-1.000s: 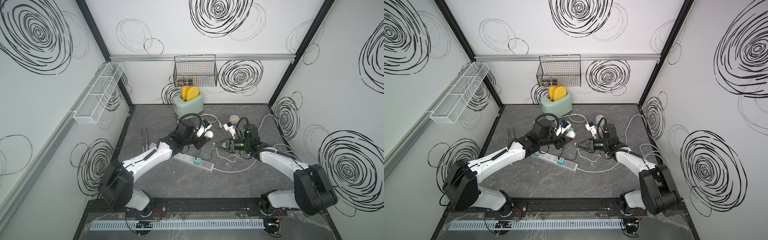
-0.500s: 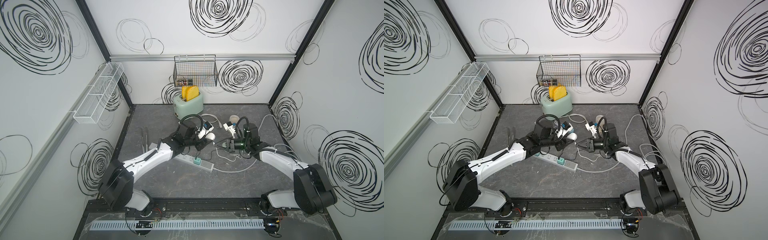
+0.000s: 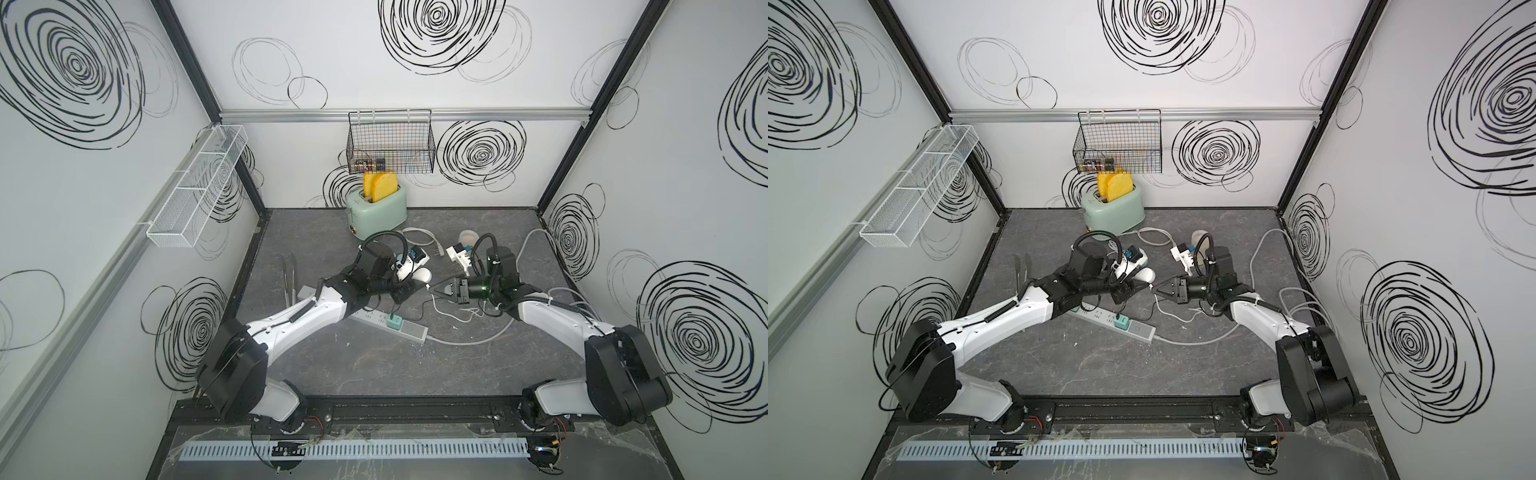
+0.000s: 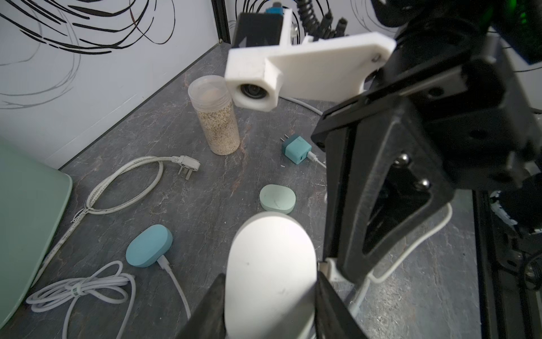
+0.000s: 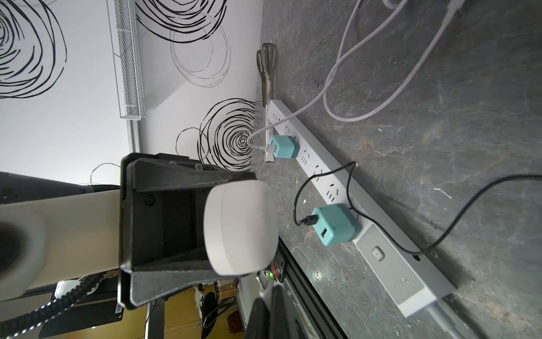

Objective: Charge the bluetooth headset
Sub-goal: Insert the charging cable into the bluetooth headset.

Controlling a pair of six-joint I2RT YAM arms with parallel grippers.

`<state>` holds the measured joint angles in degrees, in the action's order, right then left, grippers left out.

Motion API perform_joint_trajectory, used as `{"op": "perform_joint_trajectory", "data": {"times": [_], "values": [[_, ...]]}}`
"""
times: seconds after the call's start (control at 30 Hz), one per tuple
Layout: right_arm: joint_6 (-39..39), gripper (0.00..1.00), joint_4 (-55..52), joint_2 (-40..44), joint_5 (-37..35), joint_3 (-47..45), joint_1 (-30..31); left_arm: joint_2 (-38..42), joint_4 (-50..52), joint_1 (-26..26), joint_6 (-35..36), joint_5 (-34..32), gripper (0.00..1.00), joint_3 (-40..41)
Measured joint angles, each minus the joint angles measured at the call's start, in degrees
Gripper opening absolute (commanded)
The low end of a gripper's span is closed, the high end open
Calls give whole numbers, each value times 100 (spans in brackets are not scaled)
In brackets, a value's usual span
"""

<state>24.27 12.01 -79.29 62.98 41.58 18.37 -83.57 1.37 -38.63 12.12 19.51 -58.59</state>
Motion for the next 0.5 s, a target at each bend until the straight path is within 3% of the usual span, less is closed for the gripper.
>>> {"op": "perform_joint_trajectory", "data": {"times": [0.5], "values": [[20, 0, 0, -4, 11, 0, -2, 2, -22, -33, 96, 85, 24, 11]]}}
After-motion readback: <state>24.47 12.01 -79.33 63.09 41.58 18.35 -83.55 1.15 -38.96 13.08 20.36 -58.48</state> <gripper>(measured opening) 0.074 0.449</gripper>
